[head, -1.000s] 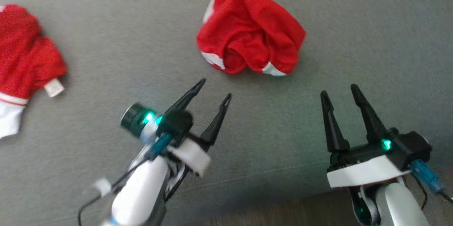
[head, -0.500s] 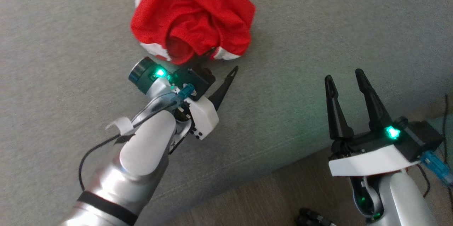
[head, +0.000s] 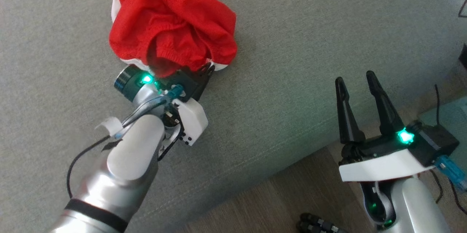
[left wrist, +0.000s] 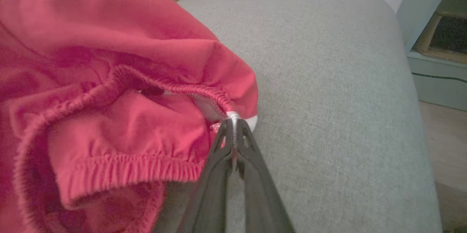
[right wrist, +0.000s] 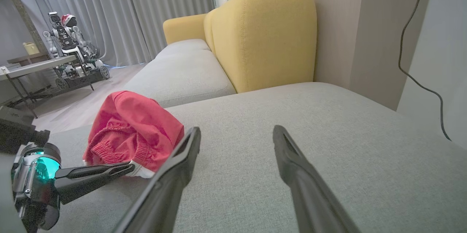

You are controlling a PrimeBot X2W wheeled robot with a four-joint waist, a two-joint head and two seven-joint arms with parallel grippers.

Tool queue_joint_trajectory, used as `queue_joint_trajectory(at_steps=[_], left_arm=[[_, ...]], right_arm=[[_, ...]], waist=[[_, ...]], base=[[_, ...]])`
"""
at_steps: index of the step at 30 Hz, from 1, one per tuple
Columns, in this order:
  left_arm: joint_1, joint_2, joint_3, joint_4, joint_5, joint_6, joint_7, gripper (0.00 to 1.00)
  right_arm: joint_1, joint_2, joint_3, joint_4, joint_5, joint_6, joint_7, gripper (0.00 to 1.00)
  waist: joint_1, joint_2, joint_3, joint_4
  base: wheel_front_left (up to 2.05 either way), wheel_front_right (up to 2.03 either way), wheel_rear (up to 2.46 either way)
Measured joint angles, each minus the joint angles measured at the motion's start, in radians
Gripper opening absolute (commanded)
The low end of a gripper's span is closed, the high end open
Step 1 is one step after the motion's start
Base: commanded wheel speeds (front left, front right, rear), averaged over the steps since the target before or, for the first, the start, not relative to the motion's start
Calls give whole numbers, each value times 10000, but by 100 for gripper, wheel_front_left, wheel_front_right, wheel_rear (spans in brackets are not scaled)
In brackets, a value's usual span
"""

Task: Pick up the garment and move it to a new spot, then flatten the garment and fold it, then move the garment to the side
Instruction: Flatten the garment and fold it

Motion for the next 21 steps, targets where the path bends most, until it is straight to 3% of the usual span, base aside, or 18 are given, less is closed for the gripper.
queue_joint_trajectory(at_steps=[3, 8, 14, 17, 21], left_arm=[[15, 4, 35, -25, -554, -8, -127, 0], [-230, -203, -602, -1097, -2859, -10, 61, 0], [-2209, 403, -286, -3014, -4707, -71, 826, 0], [-2673, 579, 174, -3758, -5039, -17, 1145, 0], [-2374, 828, 430, -4527, -5120, 556, 1678, 0]], right_arm=[[3, 0, 8, 2, 15, 0, 0, 100], [22, 0, 88, 25, 84, 0, 0, 100], [46, 0, 176, 75, 88, 0, 0, 100], [139, -2, 115, 73, 117, 0, 0, 100], [491, -2, 2, 77, 173, 0, 0, 100]], waist=[[0, 0, -163, -51], [0, 0, -543, -15], [0, 0, -1120, 23], [0, 0, -1393, 52], [-1, 1, -1626, 269]], base=[[0, 0, 0], [0, 0, 0], [0, 0, 0], [0, 0, 0], [0, 0, 0]])
